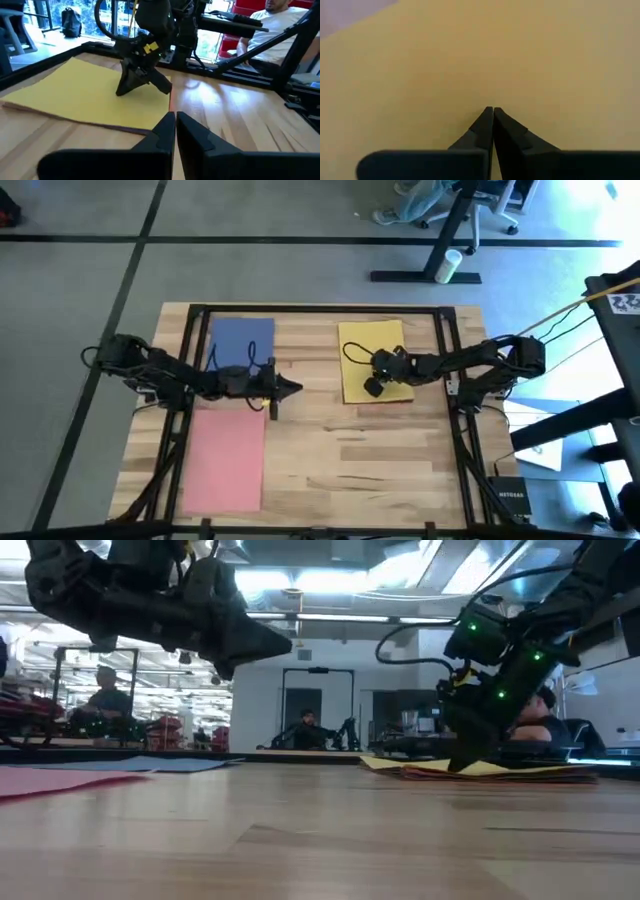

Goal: Organize paper
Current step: Move the yellow paper to the top center of the table

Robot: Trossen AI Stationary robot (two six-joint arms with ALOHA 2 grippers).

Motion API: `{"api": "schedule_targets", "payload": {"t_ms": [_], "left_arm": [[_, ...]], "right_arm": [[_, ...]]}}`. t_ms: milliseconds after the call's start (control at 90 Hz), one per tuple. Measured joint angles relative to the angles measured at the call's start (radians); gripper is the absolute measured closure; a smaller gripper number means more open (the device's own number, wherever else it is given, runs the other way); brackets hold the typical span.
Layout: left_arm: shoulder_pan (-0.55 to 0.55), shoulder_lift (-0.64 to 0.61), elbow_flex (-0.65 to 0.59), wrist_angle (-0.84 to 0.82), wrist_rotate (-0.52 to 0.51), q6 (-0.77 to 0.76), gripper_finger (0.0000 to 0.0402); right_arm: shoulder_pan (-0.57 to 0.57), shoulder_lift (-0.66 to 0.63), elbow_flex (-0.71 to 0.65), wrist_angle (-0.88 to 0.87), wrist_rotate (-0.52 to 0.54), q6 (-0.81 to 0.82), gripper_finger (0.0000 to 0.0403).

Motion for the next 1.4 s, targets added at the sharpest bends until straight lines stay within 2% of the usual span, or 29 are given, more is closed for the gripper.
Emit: {"api": "schedule_targets", "payload": {"t_ms": [489,644,844,1400], "left_arm": [[0.000,0.000,0.000,0.000,-0.001,-0.002,0.0402],[0.000,0.000,0.000,-0.003,-0.002,0.001,0.0402],[0.001,0.000,0.000,-0.005,-0.002,0.008,0.0402],[0.003,0.000,0.000,-0.004,-0.002,0.013,0.0402]], "right_arm": [[-0.001,-0.152,-0.009,-0.283,0.066,0.033,0.0403],[-0.001,-0.153,-0.031,-0.246,0.086,-0.023,0.0403],[-0.041,-0.159,-0.058,-0.236,0.087,-0.021,0.0403],[-0.095,-0.280,-0.064,-0.354,0.047,-0.138,0.0403]]}}
